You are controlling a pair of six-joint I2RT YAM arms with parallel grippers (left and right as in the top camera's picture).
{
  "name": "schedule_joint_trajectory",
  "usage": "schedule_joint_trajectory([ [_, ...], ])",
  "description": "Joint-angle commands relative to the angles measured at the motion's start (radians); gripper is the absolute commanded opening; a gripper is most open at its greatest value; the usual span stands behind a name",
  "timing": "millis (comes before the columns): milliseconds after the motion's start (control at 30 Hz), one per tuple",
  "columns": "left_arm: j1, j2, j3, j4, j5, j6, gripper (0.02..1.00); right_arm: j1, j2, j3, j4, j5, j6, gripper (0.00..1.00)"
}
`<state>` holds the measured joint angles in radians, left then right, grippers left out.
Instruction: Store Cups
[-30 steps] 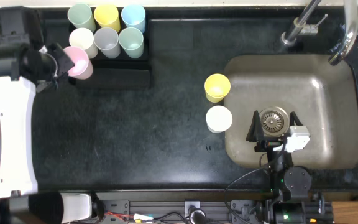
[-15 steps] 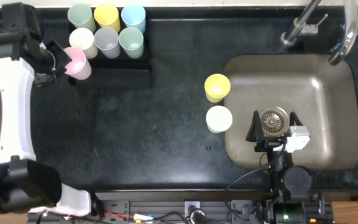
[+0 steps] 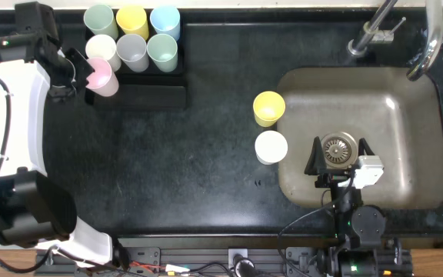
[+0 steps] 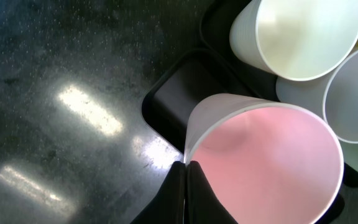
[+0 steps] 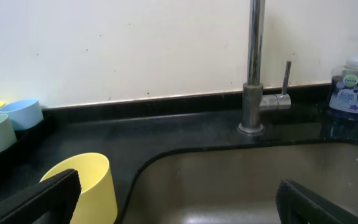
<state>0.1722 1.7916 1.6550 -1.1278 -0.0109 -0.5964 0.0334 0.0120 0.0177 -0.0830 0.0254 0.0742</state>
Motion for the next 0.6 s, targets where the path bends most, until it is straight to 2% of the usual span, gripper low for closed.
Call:
schedule_joint_trajectory([
  [33,0.024,0.021,-0.006,0.010,0.010,-0.007,0.036,-0.001,-0.008,-0.013,0.006,-0.007,0.000,0.998],
  [600,0.051,0.043,-0.113,0.131,0.040,-0.017,0.036,-0.001,-0.008,-0.013,0.005,-0.007,0.000,0.998],
])
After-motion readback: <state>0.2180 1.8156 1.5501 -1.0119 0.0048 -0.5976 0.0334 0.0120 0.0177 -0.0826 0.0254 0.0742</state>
